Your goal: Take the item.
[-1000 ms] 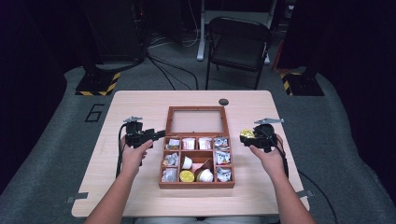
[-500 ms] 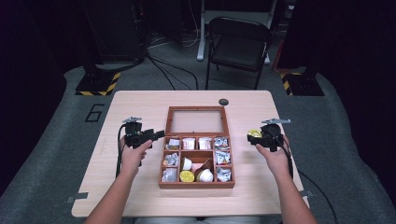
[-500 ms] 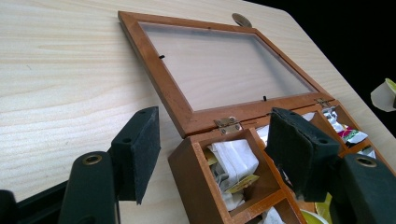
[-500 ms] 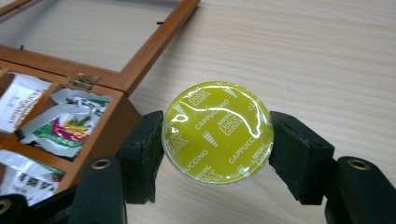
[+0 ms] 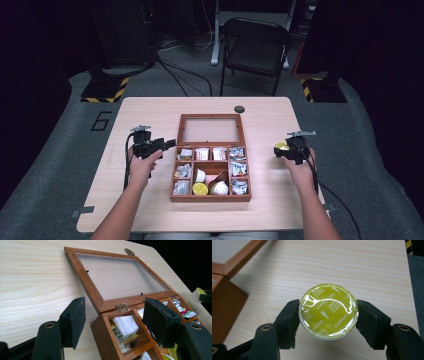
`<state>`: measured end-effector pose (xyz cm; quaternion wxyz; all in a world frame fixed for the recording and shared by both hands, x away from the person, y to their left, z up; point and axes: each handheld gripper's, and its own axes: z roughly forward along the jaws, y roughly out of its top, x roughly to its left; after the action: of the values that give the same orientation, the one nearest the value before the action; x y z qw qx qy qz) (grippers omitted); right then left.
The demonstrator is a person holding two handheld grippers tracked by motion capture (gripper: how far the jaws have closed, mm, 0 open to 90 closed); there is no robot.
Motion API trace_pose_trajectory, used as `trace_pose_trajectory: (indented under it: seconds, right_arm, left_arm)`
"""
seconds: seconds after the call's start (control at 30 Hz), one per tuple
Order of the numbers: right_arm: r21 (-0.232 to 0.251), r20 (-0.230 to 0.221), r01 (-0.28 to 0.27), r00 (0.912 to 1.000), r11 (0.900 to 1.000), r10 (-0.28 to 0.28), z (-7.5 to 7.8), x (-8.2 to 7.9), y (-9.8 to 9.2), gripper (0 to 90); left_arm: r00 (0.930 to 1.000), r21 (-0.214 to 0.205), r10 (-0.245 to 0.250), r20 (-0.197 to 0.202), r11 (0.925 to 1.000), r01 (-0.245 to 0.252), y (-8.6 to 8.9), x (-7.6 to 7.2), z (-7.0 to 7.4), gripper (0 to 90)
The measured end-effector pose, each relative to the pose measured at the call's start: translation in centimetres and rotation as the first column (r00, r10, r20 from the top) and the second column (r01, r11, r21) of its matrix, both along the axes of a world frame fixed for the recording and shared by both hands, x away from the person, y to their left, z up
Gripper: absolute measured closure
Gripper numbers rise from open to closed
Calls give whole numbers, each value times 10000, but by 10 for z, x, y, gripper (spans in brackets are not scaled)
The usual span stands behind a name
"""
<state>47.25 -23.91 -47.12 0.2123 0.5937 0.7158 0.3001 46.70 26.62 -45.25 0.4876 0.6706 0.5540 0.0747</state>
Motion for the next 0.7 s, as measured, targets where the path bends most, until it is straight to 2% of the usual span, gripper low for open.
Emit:
trace_pose_trajectory:
  seconds: [0.33, 0.43, 0.47, 0.7]
  right_arm:
    - [-202, -249, 475, 9985, 9987, -480, -16, 3, -13, 373]
    - [-280, -355, 438, 9984, 9986, -448, -20, 4, -15, 372]
    - [-256, -251, 433, 9987, 9987, -439, -21, 4, -15, 371]
    - [-198, -250, 568, 9980, 9982, -572, -21, 3, -14, 357]
  left_arm:
    - [9999, 79, -105, -3, 9999, 105, 0, 0, 0, 348]
    - [10000, 48, -70, -27, 10000, 71, 1, 0, -1, 348]
    - [10000, 34, -88, -37, 10000, 88, 1, 0, -1, 348]
    - [10000, -48, 1, -59, 10000, -2, 1, 0, -1, 348]
